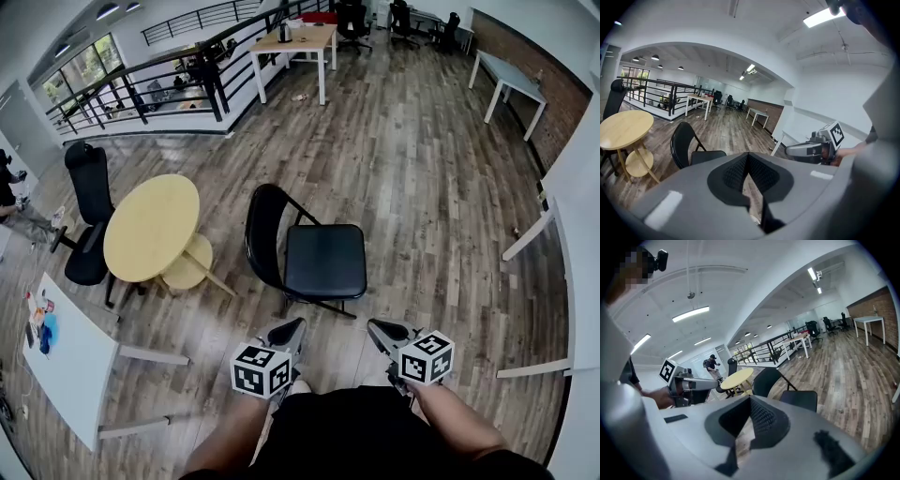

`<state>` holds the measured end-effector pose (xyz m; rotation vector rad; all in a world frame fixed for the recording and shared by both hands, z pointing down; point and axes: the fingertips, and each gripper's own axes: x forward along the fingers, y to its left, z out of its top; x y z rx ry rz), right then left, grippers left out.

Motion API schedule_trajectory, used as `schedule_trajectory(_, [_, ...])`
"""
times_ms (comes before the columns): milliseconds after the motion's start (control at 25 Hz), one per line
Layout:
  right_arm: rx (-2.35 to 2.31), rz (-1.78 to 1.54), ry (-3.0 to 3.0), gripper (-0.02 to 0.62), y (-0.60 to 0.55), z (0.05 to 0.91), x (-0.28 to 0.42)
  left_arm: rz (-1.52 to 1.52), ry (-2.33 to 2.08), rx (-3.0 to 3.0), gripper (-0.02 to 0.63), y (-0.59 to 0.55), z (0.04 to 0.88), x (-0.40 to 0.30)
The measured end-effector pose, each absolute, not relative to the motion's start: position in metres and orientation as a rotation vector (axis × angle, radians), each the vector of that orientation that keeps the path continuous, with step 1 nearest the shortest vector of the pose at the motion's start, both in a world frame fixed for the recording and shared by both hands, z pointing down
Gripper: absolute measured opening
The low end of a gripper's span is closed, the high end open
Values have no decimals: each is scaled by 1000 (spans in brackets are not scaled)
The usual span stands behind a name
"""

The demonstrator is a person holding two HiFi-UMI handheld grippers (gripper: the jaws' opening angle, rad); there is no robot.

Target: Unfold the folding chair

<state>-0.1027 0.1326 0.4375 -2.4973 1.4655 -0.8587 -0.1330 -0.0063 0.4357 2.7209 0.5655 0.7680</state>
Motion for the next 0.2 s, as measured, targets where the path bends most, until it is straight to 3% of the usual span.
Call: schedule_trajectory(200, [-2497, -851, 1488, 5, 129, 434, -103, 771, 561, 2757, 8, -6, 434, -133])
